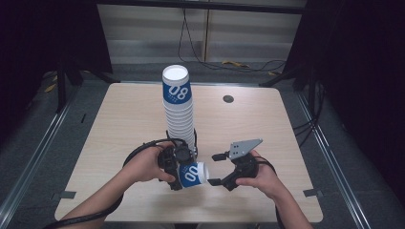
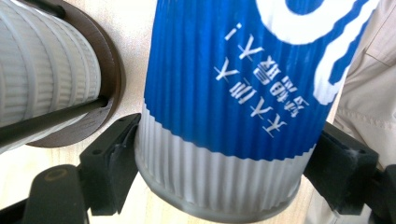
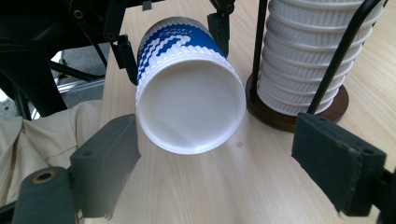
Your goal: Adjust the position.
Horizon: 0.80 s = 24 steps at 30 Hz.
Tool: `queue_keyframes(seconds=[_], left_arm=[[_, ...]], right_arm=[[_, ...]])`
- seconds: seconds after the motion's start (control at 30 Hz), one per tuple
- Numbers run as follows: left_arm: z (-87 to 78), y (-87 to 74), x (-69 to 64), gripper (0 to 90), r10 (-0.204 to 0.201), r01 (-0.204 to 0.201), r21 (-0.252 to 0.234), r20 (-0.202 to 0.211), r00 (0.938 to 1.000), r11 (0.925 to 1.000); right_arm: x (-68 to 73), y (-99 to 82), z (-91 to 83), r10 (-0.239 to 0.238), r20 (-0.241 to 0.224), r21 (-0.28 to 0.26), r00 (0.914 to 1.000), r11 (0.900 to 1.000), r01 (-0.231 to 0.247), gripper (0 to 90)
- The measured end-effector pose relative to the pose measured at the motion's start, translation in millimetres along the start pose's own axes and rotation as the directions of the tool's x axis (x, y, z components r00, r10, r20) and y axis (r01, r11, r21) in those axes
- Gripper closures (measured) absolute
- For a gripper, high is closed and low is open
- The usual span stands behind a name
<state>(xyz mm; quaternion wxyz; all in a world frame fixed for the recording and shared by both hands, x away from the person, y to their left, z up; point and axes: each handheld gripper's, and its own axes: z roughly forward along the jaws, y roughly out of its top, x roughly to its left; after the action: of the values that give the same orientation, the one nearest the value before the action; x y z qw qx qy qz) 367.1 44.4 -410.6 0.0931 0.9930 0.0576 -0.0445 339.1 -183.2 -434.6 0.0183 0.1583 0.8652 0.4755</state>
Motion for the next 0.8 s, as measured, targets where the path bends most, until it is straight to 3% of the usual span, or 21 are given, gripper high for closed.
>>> queue_keyframes(seconds=[0.8], left_arm=[[-2.2, 7.5, -1.8, 18.5, 0.026, -0.025, 0.041, -0.005, 0.9997, 0.9988]], right_arm=[[4.1, 3.4, 8.5, -0.013, -0.028, 0.018, 0.9995, 0.9998, 0.014, 14.9]])
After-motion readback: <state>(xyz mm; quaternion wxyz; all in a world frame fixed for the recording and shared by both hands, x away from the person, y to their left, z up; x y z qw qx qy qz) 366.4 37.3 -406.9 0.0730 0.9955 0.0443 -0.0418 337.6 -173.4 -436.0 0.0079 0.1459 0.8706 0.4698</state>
